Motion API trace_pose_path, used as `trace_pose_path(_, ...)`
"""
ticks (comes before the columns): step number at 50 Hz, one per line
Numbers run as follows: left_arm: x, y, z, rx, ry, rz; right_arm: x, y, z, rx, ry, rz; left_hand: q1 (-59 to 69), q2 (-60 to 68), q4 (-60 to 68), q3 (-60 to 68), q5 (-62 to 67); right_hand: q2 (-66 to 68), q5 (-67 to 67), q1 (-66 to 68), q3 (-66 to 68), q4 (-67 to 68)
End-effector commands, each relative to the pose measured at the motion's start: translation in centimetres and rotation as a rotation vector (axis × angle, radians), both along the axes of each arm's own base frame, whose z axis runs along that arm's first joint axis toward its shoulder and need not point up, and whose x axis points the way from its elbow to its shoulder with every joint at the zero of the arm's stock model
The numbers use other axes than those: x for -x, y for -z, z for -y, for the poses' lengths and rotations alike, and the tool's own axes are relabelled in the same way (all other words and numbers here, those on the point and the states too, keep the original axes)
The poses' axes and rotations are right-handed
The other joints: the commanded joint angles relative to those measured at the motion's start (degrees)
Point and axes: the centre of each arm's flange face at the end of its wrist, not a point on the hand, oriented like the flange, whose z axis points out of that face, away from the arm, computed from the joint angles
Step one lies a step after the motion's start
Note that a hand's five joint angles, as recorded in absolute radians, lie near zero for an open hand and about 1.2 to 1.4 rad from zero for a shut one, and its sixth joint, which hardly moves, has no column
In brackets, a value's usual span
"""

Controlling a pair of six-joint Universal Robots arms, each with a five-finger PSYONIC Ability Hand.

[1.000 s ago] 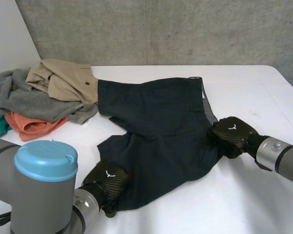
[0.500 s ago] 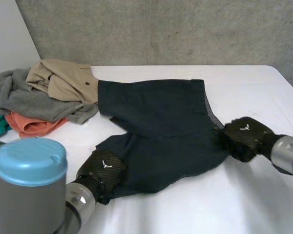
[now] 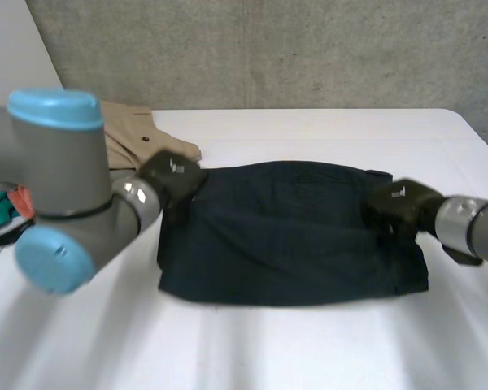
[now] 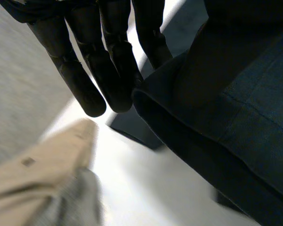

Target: Fold the laundry.

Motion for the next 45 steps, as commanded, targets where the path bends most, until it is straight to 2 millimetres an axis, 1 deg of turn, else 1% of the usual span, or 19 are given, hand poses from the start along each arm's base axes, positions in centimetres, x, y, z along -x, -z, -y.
trace_pose_path(1, 2.9, -1.5, 4.3, 0.097, -0.013, -0.113, -1.8, -0.8, 4.1, 0.150, 0.113, 0.126, 13.5, 11.5, 11.3, 11.9, 13.1, 12.4, 11.3, 16.5, 12.0, 11.5)
trace_pose_path(4, 3.8, -1.2, 5.6, 0.118, -0.018, -0.137, -2.4, -0.8, 5.4, 0.212, 0.135, 0.152, 13.5, 11.5, 11.3, 11.9, 13.1, 12.4, 11.3, 16.5, 12.0, 11.5)
trace_pose_path(5, 4.4, -0.8, 6.4, 0.136, -0.025, -0.141, -2.8, -0.5, 6.2, 0.248, 0.155, 0.162, 13.5, 11.5, 11.3, 11.9, 13.1, 12.4, 11.3, 16.5, 12.0, 11.5)
trace_pose_path(8, 5.0, 0.0, 7.7, 0.162, -0.048, -0.147, -3.3, 0.0, 7.4, 0.303, 0.183, 0.166, 13.5, 11.5, 11.3, 11.9, 13.1, 12.4, 11.3, 16.5, 12.0, 11.5)
trace_pose_path(9, 5.2, 0.6, 8.6, 0.176, -0.075, -0.143, -3.7, 0.4, 8.0, 0.331, 0.198, 0.166, 13.5, 11.5, 11.3, 11.9, 13.1, 12.4, 11.3, 16.5, 12.0, 11.5)
trace_pose_path(12, 5.3, 1.9, 9.9, 0.203, -0.126, -0.117, -4.5, 1.6, 9.0, 0.372, 0.213, 0.168, 13.5, 11.5, 11.3, 11.9, 13.1, 12.4, 11.3, 16.5, 12.0, 11.5)
trace_pose_path(15, 5.4, 2.4, 10.6, 0.229, -0.155, -0.106, -5.1, 2.4, 9.6, 0.402, 0.213, 0.171, 13.5, 11.5, 11.3, 11.9, 13.1, 12.4, 11.3, 16.5, 12.0, 11.5)
trace_pose_path(16, 5.3, 2.5, 11.0, 0.249, -0.174, -0.102, -5.5, 3.1, 10.0, 0.421, 0.211, 0.172, 13.5, 11.5, 11.3, 11.9, 13.1, 12.4, 11.3, 16.5, 12.0, 11.5)
trace_pose_path(20, 5.4, 3.1, 11.8, 0.284, -0.189, -0.113, -5.8, 4.2, 11.1, 0.484, 0.224, 0.172, 13.5, 11.5, 11.3, 11.9, 13.1, 12.4, 11.3, 16.5, 12.0, 11.5)
trace_pose_path(24, 5.9, 4.0, 12.1, 0.299, -0.159, -0.129, -5.8, 4.6, 12.3, 0.571, 0.266, 0.187, 13.5, 11.5, 11.3, 11.9, 13.1, 12.4, 11.3, 16.5, 12.0, 11.5)
trace_pose_path(30, 6.3, 3.7, 13.3, 0.385, -0.177, -0.208, -6.3, 5.1, 13.6, 0.708, 0.300, 0.245, 13.5, 11.5, 11.3, 11.9, 13.1, 12.4, 11.3, 16.5, 12.0, 11.5)
trace_pose_path(35, 6.6, 3.6, 13.5, 0.409, -0.168, -0.255, -6.9, 6.1, 14.1, 0.729, 0.297, 0.264, 13.5, 11.5, 11.3, 11.9, 13.1, 12.4, 11.3, 16.5, 12.0, 11.5)
trace_pose_path(36, 6.9, 3.7, 13.4, 0.403, -0.146, -0.259, -6.9, 6.5, 14.0, 0.714, 0.298, 0.260, -2.8, -4.8, -5.0, -4.4, -3.2, -17.6, -18.7, -13.5, -18.0, -18.5)
trace_pose_path(37, 7.0, 3.7, 13.3, 0.399, -0.131, -0.263, -6.9, 6.7, 14.0, 0.707, 0.299, 0.257, -18.4, -20.5, -20.7, -20.1, -18.9, -36.5, -37.6, -32.5, -36.9, -37.5)
trace_pose_path(38, 7.2, 3.8, 13.1, 0.394, -0.122, -0.264, -7.0, 6.8, 13.9, 0.699, 0.300, 0.256, -29.9, -31.9, -32.1, -31.6, -30.4, -51.5, -52.6, -47.5, -51.9, -52.5)
trace_pose_path(39, 7.4, 3.8, 12.9, 0.390, -0.112, -0.265, -7.1, 6.9, 13.8, 0.694, 0.303, 0.255, -40.7, -42.7, -42.9, -42.3, -41.1, -57.6, -58.7, -53.5, -58.0, -58.5)
trace_pose_path(40, 7.6, 3.8, 12.8, 0.385, -0.100, -0.269, -7.1, 6.8, 13.7, 0.686, 0.313, 0.253, -56.5, -58.5, -58.7, -58.1, -56.9, -57.6, -58.7, -53.5, -58.0, -58.5)
trace_pose_path(42, 7.5, 3.7, 12.7, 0.383, -0.102, -0.270, -6.9, 6.7, 13.7, 0.679, 0.328, 0.253, -56.5, -58.5, -58.7, -58.1, -56.9, -57.6, -58.7, -53.5, -58.0, -58.5)
trace_pose_path(45, 7.4, 3.0, 12.7, 0.393, -0.116, -0.281, -6.5, 5.7, 13.6, 0.670, 0.344, 0.281, -56.5, -58.5, -58.7, -58.1, -56.9, -57.6, -58.7, -53.5, -58.0, -58.5)
